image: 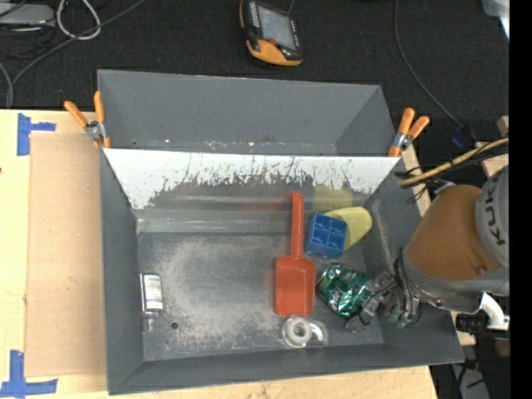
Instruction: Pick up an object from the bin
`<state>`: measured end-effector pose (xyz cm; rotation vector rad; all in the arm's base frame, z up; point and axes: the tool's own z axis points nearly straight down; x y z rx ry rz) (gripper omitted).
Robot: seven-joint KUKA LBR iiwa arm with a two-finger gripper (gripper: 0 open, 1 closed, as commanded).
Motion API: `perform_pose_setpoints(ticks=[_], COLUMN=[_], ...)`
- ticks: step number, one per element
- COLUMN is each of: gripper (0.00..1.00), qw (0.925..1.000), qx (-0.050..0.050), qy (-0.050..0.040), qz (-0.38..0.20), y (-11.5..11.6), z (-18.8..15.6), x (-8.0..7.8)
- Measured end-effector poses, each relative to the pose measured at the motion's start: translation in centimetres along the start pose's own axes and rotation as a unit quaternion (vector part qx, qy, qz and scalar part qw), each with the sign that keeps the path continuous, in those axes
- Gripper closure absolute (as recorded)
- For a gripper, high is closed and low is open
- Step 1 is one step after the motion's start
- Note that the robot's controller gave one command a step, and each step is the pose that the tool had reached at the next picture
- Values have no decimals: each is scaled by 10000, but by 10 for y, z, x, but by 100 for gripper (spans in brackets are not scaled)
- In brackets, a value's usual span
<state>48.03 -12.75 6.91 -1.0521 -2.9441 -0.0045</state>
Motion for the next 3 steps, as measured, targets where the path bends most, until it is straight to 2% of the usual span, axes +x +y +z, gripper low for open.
perform_pose_setpoints(ticks=[1,2,3], gripper=[100,100,100], qw=[10000,10000,10000], qx=[0,14,8], qy=[-3,32,21], qz=[-8,-10,-16], y=[0,-1,-1], z=[0,-24,-48], x=[0,2,2])
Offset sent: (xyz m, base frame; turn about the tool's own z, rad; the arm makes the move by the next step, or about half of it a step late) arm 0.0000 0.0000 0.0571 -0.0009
